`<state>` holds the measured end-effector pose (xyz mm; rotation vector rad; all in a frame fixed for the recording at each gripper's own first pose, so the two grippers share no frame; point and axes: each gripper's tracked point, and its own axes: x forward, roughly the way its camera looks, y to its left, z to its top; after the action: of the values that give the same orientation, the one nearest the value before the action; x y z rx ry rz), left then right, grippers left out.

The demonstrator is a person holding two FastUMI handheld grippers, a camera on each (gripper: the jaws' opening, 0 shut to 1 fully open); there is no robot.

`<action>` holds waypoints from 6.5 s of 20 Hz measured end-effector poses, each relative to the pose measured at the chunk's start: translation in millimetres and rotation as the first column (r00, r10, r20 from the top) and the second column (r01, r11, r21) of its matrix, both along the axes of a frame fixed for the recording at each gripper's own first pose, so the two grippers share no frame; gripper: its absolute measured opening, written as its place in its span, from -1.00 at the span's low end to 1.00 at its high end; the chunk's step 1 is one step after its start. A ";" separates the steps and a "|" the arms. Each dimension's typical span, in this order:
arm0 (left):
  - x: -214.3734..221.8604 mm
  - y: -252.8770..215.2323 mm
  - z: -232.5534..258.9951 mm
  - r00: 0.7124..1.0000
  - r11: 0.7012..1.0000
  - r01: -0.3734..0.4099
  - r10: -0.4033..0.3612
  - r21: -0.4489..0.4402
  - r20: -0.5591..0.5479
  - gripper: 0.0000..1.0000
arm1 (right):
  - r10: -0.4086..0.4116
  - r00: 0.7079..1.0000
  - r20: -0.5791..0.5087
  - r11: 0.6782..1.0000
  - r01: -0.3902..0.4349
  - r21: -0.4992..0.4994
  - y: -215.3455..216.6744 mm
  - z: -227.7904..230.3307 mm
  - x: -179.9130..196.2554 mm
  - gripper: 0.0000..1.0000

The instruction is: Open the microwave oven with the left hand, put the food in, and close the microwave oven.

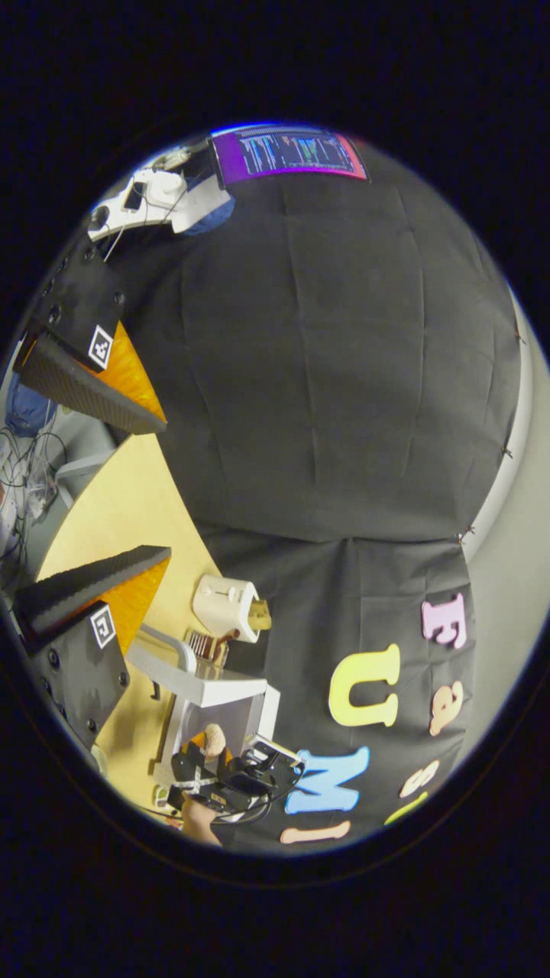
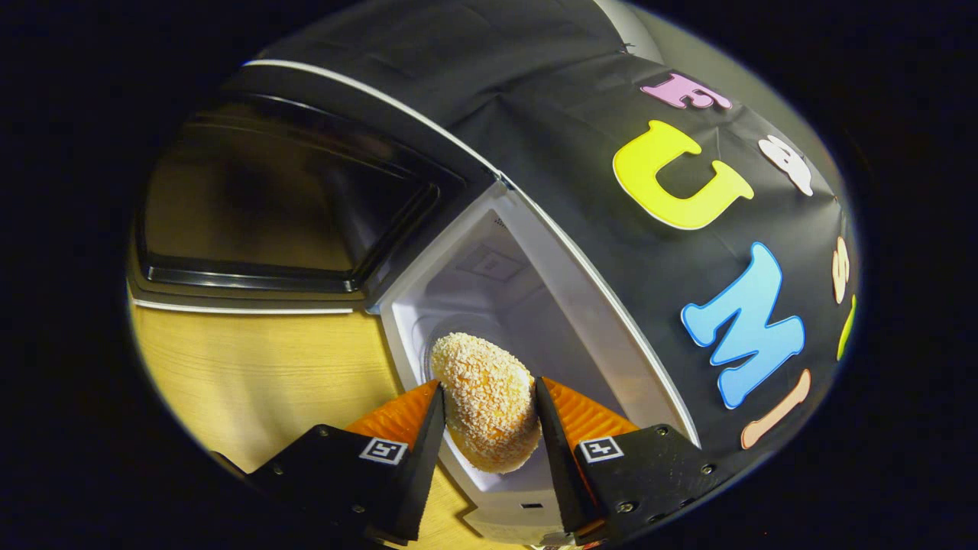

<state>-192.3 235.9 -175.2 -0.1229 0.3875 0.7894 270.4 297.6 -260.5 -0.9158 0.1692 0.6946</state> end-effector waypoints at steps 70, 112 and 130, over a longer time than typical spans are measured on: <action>333.1 -307.0 -78.8 0.438 0.427 0.890 -0.898 -0.159 0.046 -0.84 | -0.731 0.671 -0.125 0.523 0.668 0.529 -366.6 163.9 -245.8 0.94; 350.3 -292.9 71.5 0.505 0.520 0.854 -0.839 0.024 0.205 -0.85 | -0.525 0.805 -0.278 0.488 0.552 0.676 -303.4 187.2 -190.8 0.94; 257.9 -236.3 117.5 0.647 0.684 0.725 -0.718 0.085 0.255 0.26 | -0.524 0.821 -0.228 0.479 0.505 0.718 -266.3 202.9 -187.3 0.94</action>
<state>65.6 -0.4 -57.7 -0.0848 0.1528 -0.0458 83.0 31.3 -57.6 -0.0124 0.1058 0.1205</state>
